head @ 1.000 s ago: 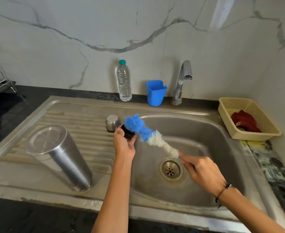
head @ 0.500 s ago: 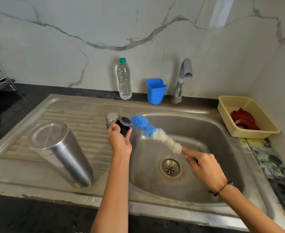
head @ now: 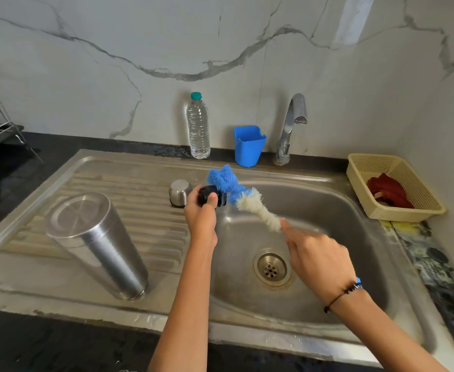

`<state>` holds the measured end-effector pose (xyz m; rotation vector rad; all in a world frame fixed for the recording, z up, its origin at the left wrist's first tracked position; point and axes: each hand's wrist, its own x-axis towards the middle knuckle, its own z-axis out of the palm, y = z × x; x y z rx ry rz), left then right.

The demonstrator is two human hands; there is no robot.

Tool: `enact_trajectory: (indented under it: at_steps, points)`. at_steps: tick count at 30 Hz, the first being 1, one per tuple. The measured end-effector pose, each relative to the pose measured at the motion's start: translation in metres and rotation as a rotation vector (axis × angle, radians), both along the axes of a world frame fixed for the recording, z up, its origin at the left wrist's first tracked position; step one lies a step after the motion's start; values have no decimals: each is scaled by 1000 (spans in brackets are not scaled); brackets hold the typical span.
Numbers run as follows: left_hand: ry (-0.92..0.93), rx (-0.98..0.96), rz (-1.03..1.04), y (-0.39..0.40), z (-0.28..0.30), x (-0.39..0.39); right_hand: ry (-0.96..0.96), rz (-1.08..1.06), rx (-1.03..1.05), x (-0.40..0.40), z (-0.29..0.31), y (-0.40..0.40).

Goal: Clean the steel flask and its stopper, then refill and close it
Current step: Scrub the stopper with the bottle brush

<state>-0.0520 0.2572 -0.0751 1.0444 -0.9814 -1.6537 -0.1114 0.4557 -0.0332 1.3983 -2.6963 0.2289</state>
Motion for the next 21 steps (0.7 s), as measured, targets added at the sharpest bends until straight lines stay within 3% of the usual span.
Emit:
enact_trajectory:
  at_steps: [7,13,21]
  points:
    - [-50,65,139,-4,-13,7,-82,31,83,10,2,12]
    - [-56,-36,-11,11,-5,-2,-19,-6,53,-4,5,-7]
    - [54,25,-32,4,-9,8,77,23,51,4,23,10]
